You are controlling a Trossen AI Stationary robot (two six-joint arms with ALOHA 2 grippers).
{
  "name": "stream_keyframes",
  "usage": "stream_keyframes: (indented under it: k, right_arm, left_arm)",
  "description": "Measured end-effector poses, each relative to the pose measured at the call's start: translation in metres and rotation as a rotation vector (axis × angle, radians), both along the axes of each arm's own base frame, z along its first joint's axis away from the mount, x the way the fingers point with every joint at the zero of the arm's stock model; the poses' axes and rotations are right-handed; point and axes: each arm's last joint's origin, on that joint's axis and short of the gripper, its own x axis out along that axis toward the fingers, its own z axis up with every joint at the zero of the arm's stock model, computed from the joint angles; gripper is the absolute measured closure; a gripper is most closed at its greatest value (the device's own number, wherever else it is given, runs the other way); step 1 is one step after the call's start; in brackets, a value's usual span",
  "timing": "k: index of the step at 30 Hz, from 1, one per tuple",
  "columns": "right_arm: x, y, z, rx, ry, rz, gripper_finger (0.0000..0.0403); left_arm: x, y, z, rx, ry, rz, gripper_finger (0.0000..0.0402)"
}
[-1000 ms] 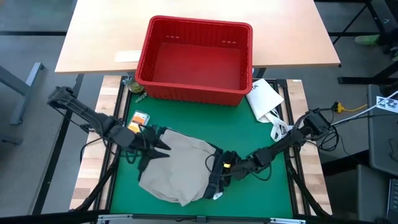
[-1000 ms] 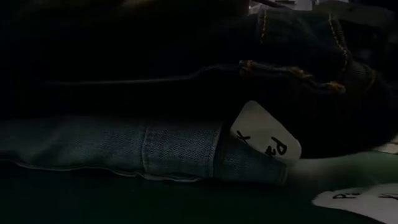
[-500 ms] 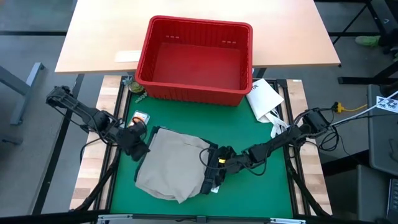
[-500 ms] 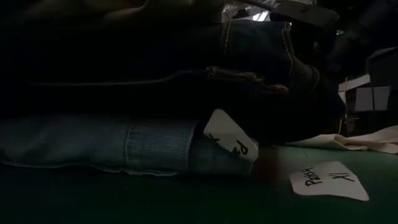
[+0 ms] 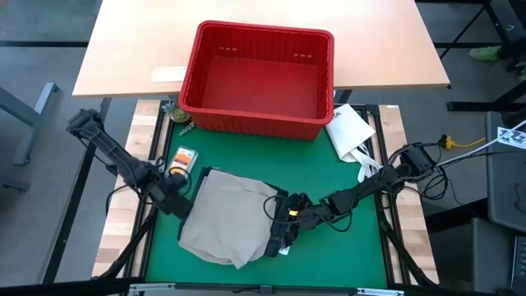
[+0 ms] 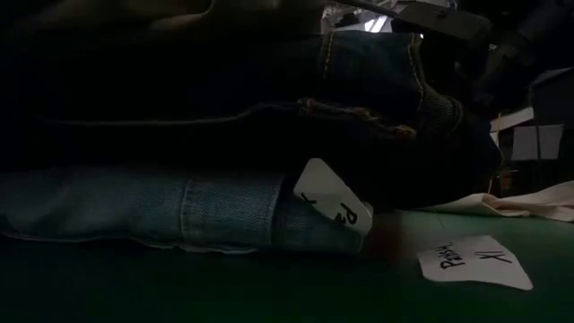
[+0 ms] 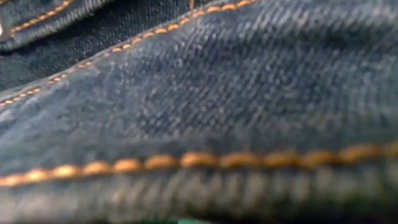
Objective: Fold Laundry from Bin
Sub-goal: Put the stacked of clothes into red bin
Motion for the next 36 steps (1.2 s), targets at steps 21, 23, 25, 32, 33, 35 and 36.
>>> stream_keyframes:
  k: [21,23,25,32,33,35,36]
  right_arm:
    - [0.002,0.001,-0.003,0.003,-0.006,-0.001,0.0242]
    - [0.005,0.002,-0.011,0.007,-0.011,0.001,0.0242]
    - [0.009,0.004,-0.02,0.029,-0.024,-0.001,0.0242]
    - [0.019,0.008,-0.039,0.058,-0.074,-0.015,0.0242]
    - [0.021,0.009,-0.04,0.054,-0.074,-0.019,0.0242]
    - [0.026,0.01,-0.04,0.047,-0.076,-0.02,0.0242]
    - [0.028,0.011,-0.04,0.041,-0.079,-0.017,0.0242]
  left_arm:
    - [-0.006,0.001,-0.078,-0.092,-0.139,0.199,0.0271]
    - [-0.006,0.001,-0.078,-0.09,-0.141,0.198,0.0271]
    - [-0.006,0.001,-0.079,-0.087,-0.141,0.198,0.0271]
    - [-0.003,-0.001,-0.081,-0.08,-0.146,0.201,0.0271]
    - [-0.002,-0.002,-0.082,-0.08,-0.149,0.202,0.0271]
    - [0.0,-0.003,-0.083,-0.08,-0.155,0.202,0.0271]
    - [0.001,-0.004,-0.083,-0.084,-0.16,0.2,0.0271]
